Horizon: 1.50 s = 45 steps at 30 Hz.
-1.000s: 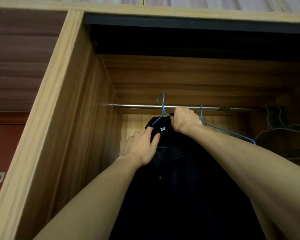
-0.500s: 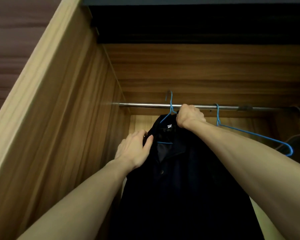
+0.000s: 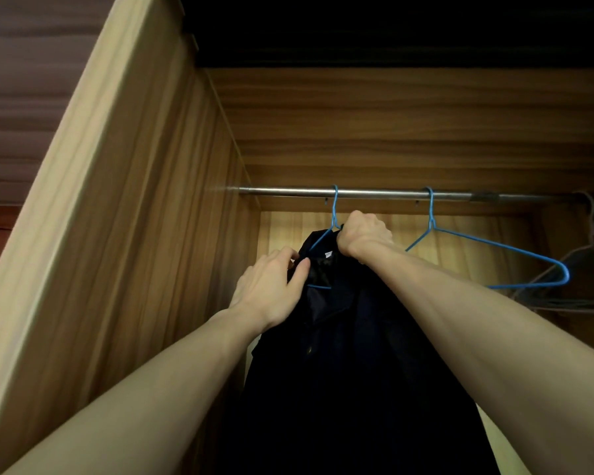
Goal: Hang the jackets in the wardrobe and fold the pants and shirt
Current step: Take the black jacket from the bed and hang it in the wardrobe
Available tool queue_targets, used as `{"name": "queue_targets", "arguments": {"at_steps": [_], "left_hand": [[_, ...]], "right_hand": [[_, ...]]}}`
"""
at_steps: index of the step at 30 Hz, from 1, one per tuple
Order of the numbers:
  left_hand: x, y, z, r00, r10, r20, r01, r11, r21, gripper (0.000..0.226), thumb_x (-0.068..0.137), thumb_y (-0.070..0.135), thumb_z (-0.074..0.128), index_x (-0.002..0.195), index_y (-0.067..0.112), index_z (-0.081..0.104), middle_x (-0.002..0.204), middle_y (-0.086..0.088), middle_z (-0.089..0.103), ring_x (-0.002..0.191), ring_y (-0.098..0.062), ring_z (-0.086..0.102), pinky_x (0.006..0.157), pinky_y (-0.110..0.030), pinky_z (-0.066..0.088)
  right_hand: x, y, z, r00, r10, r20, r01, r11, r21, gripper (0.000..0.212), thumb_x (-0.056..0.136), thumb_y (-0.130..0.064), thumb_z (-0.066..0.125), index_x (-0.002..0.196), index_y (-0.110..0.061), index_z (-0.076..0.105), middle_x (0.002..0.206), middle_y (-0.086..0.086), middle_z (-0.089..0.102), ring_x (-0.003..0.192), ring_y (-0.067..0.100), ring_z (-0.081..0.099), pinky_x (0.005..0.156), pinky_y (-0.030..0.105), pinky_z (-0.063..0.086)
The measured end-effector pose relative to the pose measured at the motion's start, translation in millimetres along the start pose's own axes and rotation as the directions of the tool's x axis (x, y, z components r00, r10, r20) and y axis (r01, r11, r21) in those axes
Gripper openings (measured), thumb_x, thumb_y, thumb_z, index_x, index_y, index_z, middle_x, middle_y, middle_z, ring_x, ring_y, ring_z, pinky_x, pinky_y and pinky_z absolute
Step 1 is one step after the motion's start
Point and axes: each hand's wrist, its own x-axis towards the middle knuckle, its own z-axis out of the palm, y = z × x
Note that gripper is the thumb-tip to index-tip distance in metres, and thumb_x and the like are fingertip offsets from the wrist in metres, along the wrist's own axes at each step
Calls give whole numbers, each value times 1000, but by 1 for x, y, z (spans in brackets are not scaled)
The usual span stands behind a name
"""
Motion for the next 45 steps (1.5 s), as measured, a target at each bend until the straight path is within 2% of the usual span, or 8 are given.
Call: {"name": "queue_targets", "arguments": {"at_steps": [4, 10, 15, 17, 26, 33, 42, 45], "left_hand": [[-13, 1, -2, 1000, -20, -3, 20, 999, -29, 44, 109, 54, 34, 132, 24, 57, 123, 6, 65, 114, -17, 57, 95, -43, 50], [-37, 3, 1, 999, -45, 8, 45, 994, -97, 42, 109, 54, 34, 131, 28, 58, 123, 9, 65, 114, -13, 56, 89, -38, 46], [-64, 13, -6, 999, -20, 47, 27, 987, -156, 41, 108, 54, 36, 135, 30, 57, 125, 11, 63, 118, -12, 57, 97, -44, 52], [-77, 19, -12, 999, -17, 38, 22, 986, -165, 40, 108, 53, 38, 135, 30, 57, 125, 11, 63, 118, -12, 57, 97, -42, 52], [-153, 55, -30, 999, 23, 48, -13, 983, -185, 44, 109, 48, 40, 148, 28, 50, 141, 9, 58, 130, -12, 53, 107, -46, 49], [-243, 87, -36, 998, 27, 53, -21, 992, -124, 45, 108, 48, 39, 147, 28, 50, 141, 13, 57, 130, -7, 51, 110, -42, 46], [-373, 115, -70, 1000, -30, -7, 30, 997, -68, 43, 110, 46, 40, 150, 33, 47, 146, 25, 49, 140, 6, 42, 116, -13, 28], [-421, 115, -90, 996, -92, -14, 91, 995, -38, 42, 110, 43, 42, 151, 32, 47, 149, 22, 49, 143, 1, 43, 118, -17, 29]], "right_hand": [[-4, -2, -13, 994, 10, 109, -15, 999, 47, 19, 103, -37, 57, 103, -18, 57, 108, 7, 57, 91, 29, 56, 76, 34, 42], [-29, 20, -34, 970, -41, 240, 18, 995, 97, 35, 101, -43, 60, 116, -12, 61, 115, 10, 58, 95, 31, 58, 79, 32, 43], [-80, 42, -44, 981, -125, 152, 79, 957, 279, 48, 99, -45, 62, 137, -17, 55, 121, 6, 64, 103, 25, 58, 84, 33, 45], [-105, 52, -44, 976, -195, 100, 151, 928, 342, 54, 98, -44, 64, 145, -21, 49, 129, 3, 64, 116, 25, 61, 95, 37, 50], [-233, 111, -45, 936, -337, -102, 353, 892, 283, 72, 101, -53, 56, 163, -29, 29, 170, -10, 25, 157, 10, 19, 127, 37, 24], [-337, 157, -50, 929, -363, -75, 370, 894, 253, 67, 103, -53, 52, 161, -26, 34, 169, -9, 30, 158, 6, 15, 130, 39, 19], [-449, 175, -54, 947, -322, -22, 299, 850, 434, 65, 104, -56, 46, 160, -25, 36, 167, -11, 33, 157, 2, 17, 130, 35, 13], [-480, 168, -58, 938, -345, 11, 300, 831, 468, 65, 103, -56, 47, 160, -25, 36, 167, -12, 34, 157, 2, 17, 130, 34, 13]]}}
